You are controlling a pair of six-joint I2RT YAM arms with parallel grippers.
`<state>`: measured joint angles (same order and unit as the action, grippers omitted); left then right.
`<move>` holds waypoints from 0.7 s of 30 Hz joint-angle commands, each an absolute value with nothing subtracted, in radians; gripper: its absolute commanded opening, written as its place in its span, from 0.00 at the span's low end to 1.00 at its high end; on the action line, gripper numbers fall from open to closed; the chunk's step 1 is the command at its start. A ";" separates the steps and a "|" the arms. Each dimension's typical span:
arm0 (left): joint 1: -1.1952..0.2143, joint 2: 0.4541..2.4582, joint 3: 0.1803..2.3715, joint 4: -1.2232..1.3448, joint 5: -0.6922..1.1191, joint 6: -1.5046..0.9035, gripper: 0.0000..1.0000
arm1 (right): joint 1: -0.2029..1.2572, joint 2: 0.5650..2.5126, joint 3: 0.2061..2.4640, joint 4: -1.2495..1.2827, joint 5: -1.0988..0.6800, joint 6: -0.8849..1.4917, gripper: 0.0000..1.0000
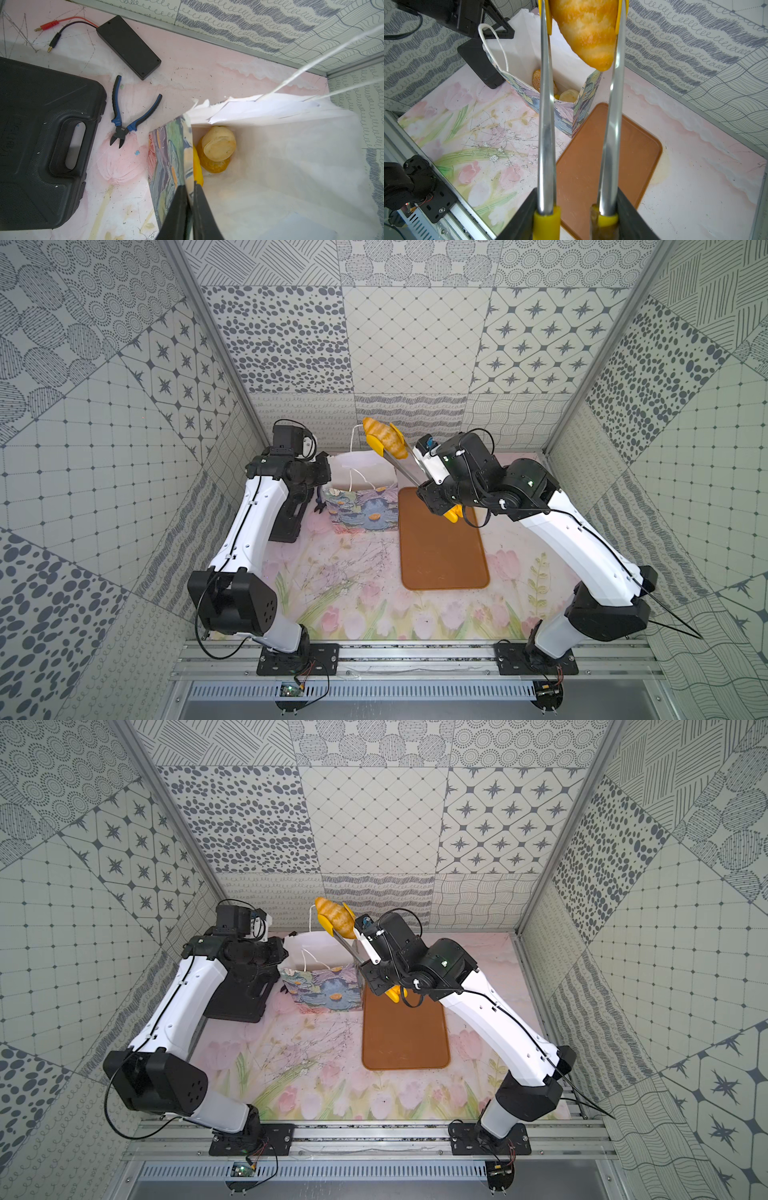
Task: Pack bread into a paper bag
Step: Place the fake bread in the paper bag.
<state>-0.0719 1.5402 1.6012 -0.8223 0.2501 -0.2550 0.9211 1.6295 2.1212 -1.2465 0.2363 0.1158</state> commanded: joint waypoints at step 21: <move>-0.072 1.533 1.600 -0.820 0.240 -0.243 0.12 | 0.953 1.718 2.168 -1.144 0.202 0.089 0.54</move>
